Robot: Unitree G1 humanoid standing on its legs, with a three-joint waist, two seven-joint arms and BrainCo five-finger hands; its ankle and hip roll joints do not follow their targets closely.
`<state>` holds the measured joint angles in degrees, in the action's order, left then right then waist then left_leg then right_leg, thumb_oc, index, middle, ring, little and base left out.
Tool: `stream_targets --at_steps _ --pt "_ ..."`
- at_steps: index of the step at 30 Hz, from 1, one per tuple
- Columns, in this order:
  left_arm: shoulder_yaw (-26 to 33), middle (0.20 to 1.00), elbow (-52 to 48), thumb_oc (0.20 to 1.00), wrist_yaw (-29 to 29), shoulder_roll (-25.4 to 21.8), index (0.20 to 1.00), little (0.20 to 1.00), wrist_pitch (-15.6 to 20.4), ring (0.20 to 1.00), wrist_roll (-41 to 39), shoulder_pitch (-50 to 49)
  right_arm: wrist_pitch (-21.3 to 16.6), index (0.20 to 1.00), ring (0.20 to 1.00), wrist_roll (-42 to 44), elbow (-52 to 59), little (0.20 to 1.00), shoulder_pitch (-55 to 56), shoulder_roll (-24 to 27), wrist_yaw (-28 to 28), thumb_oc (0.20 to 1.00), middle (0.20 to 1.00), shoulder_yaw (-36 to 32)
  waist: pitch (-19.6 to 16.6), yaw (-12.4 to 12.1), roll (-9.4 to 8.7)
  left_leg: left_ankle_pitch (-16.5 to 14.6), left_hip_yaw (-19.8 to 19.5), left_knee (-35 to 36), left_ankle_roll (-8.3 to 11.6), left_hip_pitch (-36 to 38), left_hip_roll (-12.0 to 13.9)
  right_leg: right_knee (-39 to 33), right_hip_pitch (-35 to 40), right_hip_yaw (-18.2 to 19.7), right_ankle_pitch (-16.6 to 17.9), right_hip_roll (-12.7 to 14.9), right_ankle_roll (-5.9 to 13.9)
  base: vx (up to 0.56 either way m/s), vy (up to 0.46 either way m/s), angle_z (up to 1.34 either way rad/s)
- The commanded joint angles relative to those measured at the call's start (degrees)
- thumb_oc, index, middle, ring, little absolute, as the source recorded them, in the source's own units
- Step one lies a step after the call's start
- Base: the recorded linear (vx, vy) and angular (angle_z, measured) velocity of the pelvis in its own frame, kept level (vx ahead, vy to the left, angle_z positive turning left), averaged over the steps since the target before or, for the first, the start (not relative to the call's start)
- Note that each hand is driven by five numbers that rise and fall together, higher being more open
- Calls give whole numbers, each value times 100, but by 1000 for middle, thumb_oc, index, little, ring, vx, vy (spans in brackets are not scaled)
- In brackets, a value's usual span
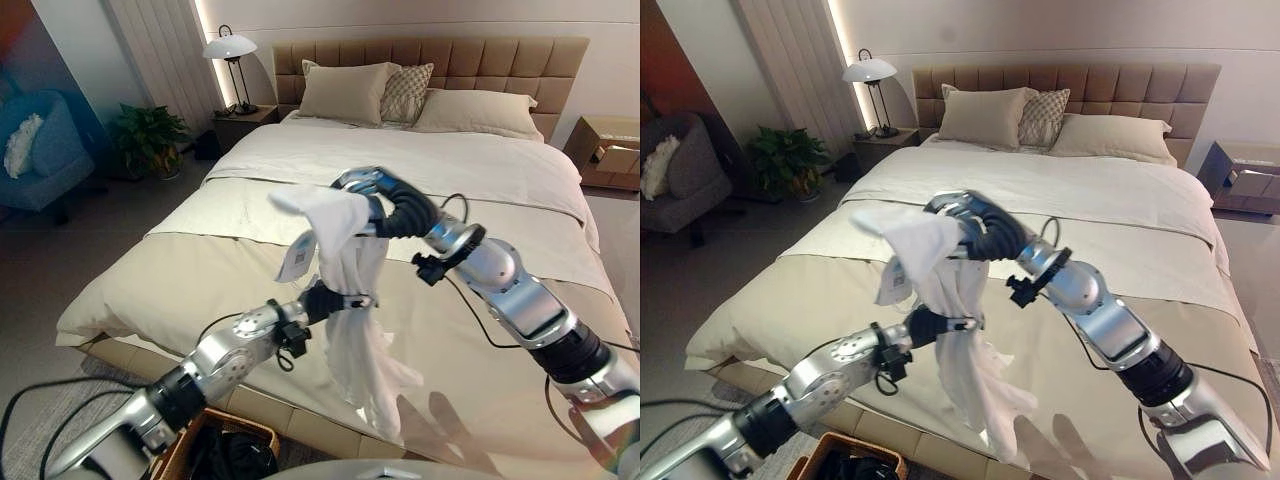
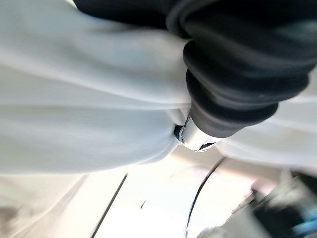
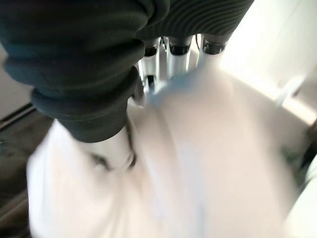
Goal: Pick up clothes into the bucket
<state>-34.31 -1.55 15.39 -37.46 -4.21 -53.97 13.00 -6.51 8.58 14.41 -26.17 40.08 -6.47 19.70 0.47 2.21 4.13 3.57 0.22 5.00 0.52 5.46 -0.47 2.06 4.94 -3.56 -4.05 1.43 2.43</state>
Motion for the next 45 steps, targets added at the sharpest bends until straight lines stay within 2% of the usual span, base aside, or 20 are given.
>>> stream_targets --at_steps 1,3,4,5,7,8,9,13,16,23,25,28,30,31,32,33,37,39,44,45 --pt "803 200 -14 200 27 -454 200 200 514 200 179 -223 -322 1000 1000 -365 -56 1000 141 115 298 1000 1000 -570 -213 -179 -294 -501 53 -322 -270 19 -303 21 -243 23 444 400 402 0 0 0" --pt "1313 200 22 200 45 -601 200 200 549 200 301 -636 -317 1000 1000 -485 -141 1000 372 140 316 1000 1000 -829 -209 -224 -298 -507 55 -327 -275 24 -308 15 -242 32 445 397 401 0 0 0" --pt "1314 200 21 200 45 -602 200 200 549 200 301 -638 -317 1000 1000 -486 -141 1000 372 139 316 1000 1000 -829 -210 -223 -298 -507 55 -327 -275 24 -308 15 -242 32 445 397 401 18 4 -4" --pt "1823 200 133 200 -26 -630 200 200 623 200 470 -1012 -299 1000 1000 -524 -245 1000 667 115 343 1000 1000 -1104 -212 -258 -304 -508 47 -336 -279 23 -312 6 -226 33 440 396 397 0 0 0" --pt "2347 200 312 200 -129 -553 200 200 679 200 606 -1387 -255 1000 1000 -614 -358 1000 992 88 313 1000 1000 -1361 -210 -283 -313 -504 22 -338 -277 25 -312 -4 -216 24 435 398 392 19 4 -6" --pt "2887 200 584 200 -346 -263 200 200 758 200 754 -1724 -215 1000 1000 -634 -460 1000 1441 -36 299 1000 1000 -1640 -200 -298 -330 -501 1 -335 -275 18 -312 -15 -212 4 429 399 383 8 2 -8" --pt "2888 200 583 200 -346 -263 200 200 758 200 754 -1726 -214 1000 1000 -634 -459 1000 1442 -36 299 1000 1000 -1640 -201 -296 -330 -501 0 -335 -275 18 -312 -15 -211 3 429 399 383 2 1 -3" --pt "4000 200 980 200 -962 503 200 200 953 200 1386 -2218 -60 1000 1000 -674 -838 1000 2297 -471 261 1000 1000 -2138 -164 -318 -378 -482 -72 -328 -276 -3 -303 -24 -197 -57 402 402 356 -1 -4 5" --pt "4716 200 1175 200 -1267 831 200 200 1090 200 2077 -2424 90 1000 1000 -845 -1316 1000 2829 -623 213 1000 1000 -2445 -137 -335 -396 -471 -123 -311 -269 -26 -297 -39 -201 -103 393 403 344 -2 7 10" --pt "5786 200 1732 200 -2039 719 200 200 1278 200 3862 -2592 304 1000 1000 -1288 -3305 1000 3779 -992 372 1000 1000 -2665 111 -346 -459 -406 -253 -335 -234 -212 -285 -19 -303 -232 393 381 317 -25 13 9" --pt "5799 200 1832 200 -2061 640 200 200 1287 200 4070 -2596 312 1000 1000 -1342 -3565 1000 3837 -1022 362 1000 1000 -2610 181 -340 -475 -393 -268 -353 -230 -271 -274 -9 -349 -250 398 378 312 -71 0 17" --pt "5607 200 2330 200 -2268 398 200 200 1320 200 4478 -2400 282 1000 1000 -1097 -4811 1000 3663 -1218 494 1000 1000 -2341 467 -347 -569 -337 -316 -484 -208 -567 -268 66 -561 -339 420 369 299 -175 -16 7" --pt "5381 200 2681 200 -2384 232 200 200 1359 200 4436 -2100 258 1000 1000 -1402 -5306 1000 3472 -1105 673 1000 1000 -2058 944 -395 -680 -290 -423 -752 -189 -1029 -287 270 -949 -434 433 355 268 -312 -49 13" --pt "5380 200 2695 200 -2385 226 200 200 1366 200 4434 -2080 246 1000 1000 -1400 -5326 1000 3448 -1109 677 1000 1000 -2057 933 -388 -685 -270 -428 -764 -190 -1075 -292 269 -986 -440 453 361 268 -369 -32 21" --pt "5173 200 3015 200 -2559 121 200 200 1402 200 4387 -1716 231 1000 1000 -1374 -5701 1000 3251 -1083 751 1000 1000 -1829 1270 -389 -746 -256 -500 -1063 -181 -1467 -305 535 -1336 -501 442 385 235 -294 5 28" --pt "5045 200 3143 200 -2656 79 200 200 1409 200 4367 -1515 212 1000 1000 -1334 -5909 1000 3155 -1093 851 1000 1000 -1764 1401 -376 -778 -220 -537 -1223 -184 -1729 -320 684 -1564 -513 459 413 209 -287 4 25" --pt "4841 200 3260 200 -2845 30 200 200 1440 200 4355 -1211 194 1000 1000 -1325 -6169 1000 3045 -1113 949 1000 1000 -1653 1625 -367 -833 -300 -629 -1709 -196 -2241 -398 1113 -1971 -548 320 490 123 -128 11 24" --pt "4631 200 3491 200 -3223 -42 200 200 1487 200 4377 -782 99 1000 1000 -1188 -6284 1000 3019 -1199 1079 1000 1000 -1510 1920 -317 -944 -388 -681 -2262 -209 -2918 -462 1574 -2555 -538 239 534 46 -164 9 14" --pt "4446 200 3629 200 -3533 -293 200 200 1451 200 4617 -587 5 1000 1000 -1063 -6367 1000 2895 -1306 1179 1000 1000 -1238 2115 -331 -1096 -483 -694 -2746 -239 -3570 -456 1910 -3139 -478 149 493 -15 -73 -8 7" --pt "4362 200 3815 200 -3577 -412 200 200 1426 200 4597 -432 -45 1000 1000 -941 -6258 1000 2868 -1325 1208 1000 1000 -1158 2217 -317 -1163 -682 -774 -2943 -211 -3760 -446 2100 -3326 -451 -33 457 10 -9 -50 -3"
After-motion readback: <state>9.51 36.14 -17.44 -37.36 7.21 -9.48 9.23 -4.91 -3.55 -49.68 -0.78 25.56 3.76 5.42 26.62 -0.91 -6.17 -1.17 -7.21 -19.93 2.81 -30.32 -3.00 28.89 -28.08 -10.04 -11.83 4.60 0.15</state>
